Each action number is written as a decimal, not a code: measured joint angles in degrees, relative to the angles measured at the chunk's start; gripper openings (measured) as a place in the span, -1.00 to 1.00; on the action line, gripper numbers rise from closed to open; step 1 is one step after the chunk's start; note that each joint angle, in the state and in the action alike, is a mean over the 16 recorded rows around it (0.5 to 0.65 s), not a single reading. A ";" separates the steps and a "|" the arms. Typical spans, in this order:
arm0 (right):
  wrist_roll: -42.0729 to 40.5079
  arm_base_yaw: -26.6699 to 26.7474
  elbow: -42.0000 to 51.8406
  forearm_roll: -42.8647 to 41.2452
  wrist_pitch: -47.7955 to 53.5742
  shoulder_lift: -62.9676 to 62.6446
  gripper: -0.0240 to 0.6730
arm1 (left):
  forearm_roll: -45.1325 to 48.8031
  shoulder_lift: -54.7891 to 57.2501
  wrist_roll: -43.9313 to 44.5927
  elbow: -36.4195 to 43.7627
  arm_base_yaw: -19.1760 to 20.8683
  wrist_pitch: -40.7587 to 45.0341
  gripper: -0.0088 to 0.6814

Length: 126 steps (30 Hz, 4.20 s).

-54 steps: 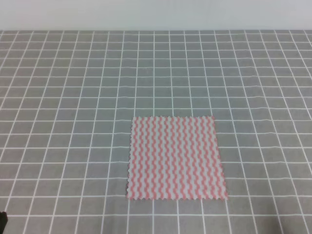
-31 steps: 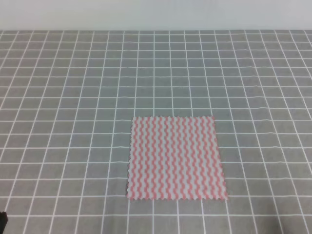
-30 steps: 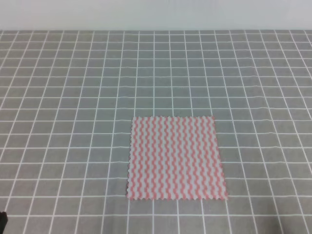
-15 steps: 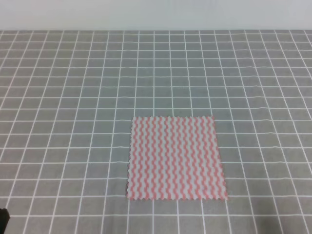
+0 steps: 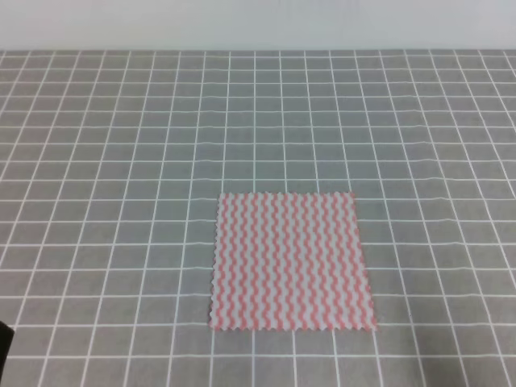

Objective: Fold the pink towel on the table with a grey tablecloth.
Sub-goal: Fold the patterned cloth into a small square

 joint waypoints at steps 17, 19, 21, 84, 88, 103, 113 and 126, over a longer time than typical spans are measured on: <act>-3.01 0.00 -1.95 4.43 3.53 1.21 -0.98 | -5.83 0.29 1.81 -0.36 0.00 -4.53 -0.99; -3.05 -0.01 -3.07 4.66 4.51 2.20 -0.98 | -5.45 1.00 2.21 -1.16 0.00 -3.75 -0.99; -3.46 0.00 -4.44 4.83 5.88 3.70 -0.98 | -4.94 2.22 2.96 -2.45 0.01 -2.38 -0.99; -4.23 25.64 -37.27 2.87 11.83 85.42 -0.12 | -32.48 55.98 52.87 -25.58 -18.23 7.48 -0.99; -3.96 25.64 -37.28 2.85 10.70 86.71 -0.06 | -32.48 55.98 53.08 -25.58 -18.23 7.48 -0.99; -3.98 24.18 -37.31 2.97 9.40 88.62 -0.06 | -32.45 55.98 53.55 -25.58 -18.23 7.59 -0.99; -4.20 21.93 -37.30 4.53 10.57 89.98 -0.07 | -32.23 55.98 53.65 -25.58 -18.23 7.78 -0.99; -4.31 21.70 -37.58 5.83 12.09 90.37 -0.07 | -32.12 55.98 54.25 -25.57 -18.23 7.32 -0.98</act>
